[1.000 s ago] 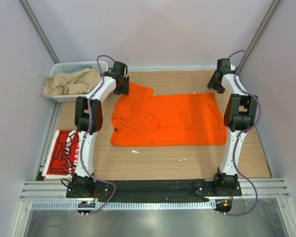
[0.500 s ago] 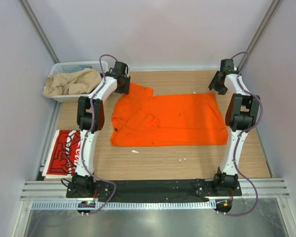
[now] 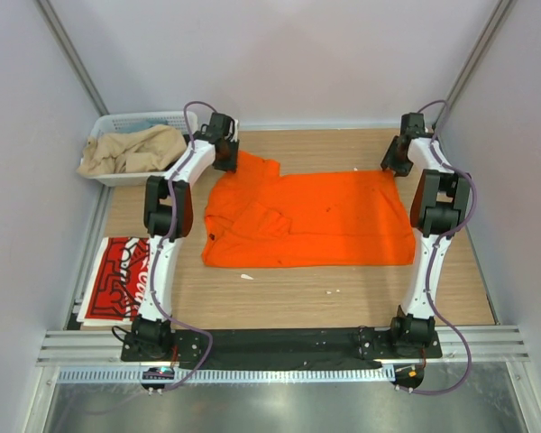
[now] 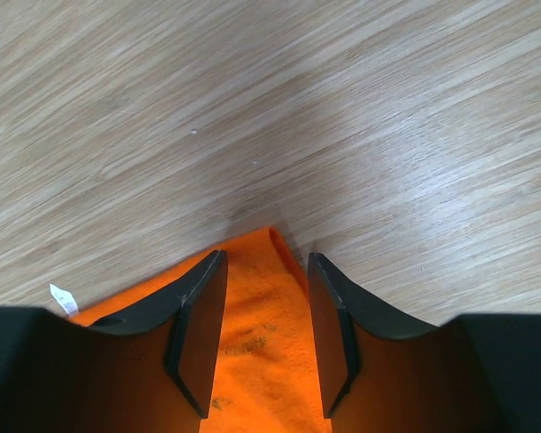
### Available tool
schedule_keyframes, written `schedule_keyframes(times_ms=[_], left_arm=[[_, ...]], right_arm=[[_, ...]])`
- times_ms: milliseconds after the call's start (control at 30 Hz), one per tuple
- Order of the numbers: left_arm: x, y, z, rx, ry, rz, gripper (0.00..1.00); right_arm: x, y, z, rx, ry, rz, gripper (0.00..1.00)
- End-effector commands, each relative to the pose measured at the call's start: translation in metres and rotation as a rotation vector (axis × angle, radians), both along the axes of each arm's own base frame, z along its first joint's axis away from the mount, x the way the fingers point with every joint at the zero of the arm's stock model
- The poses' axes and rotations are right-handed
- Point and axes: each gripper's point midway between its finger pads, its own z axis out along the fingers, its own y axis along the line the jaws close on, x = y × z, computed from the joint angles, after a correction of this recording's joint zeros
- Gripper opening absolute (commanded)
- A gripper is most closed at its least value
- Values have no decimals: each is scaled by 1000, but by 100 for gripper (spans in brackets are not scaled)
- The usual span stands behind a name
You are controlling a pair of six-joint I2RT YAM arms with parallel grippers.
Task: Fold and stack the t-shirts
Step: Fold the tshirt
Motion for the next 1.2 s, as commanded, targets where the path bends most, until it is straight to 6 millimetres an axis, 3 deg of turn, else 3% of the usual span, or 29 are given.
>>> schedule_keyframes(times_ms=[0, 367, 533, 667, 767, 933, 1167], left_arm=[[-12, -4, -19, -26, 79, -9, 28], [-3, -6, -9, -48, 45, 7, 0], [-1, -11, -7, -77, 43, 8, 0], [0, -13, -3, -87, 35, 10, 0], [2, -14, 0, -89, 29, 9, 0], [5, -16, 18, -111, 0, 24, 0], [7, -10, 67, -151, -71, 50, 0]], right_arm=[[6, -1, 6, -2, -20, 19, 47], [11, -4, 0, -9, -13, 32, 40], [16, 2, -5, 24, -17, 63, 38], [16, 2, -7, 30, -17, 56, 32], [17, 8, -7, 54, -21, 73, 22], [24, 4, 9, 39, -52, 65, 1], [22, -4, 50, 1, -102, 43, 1]])
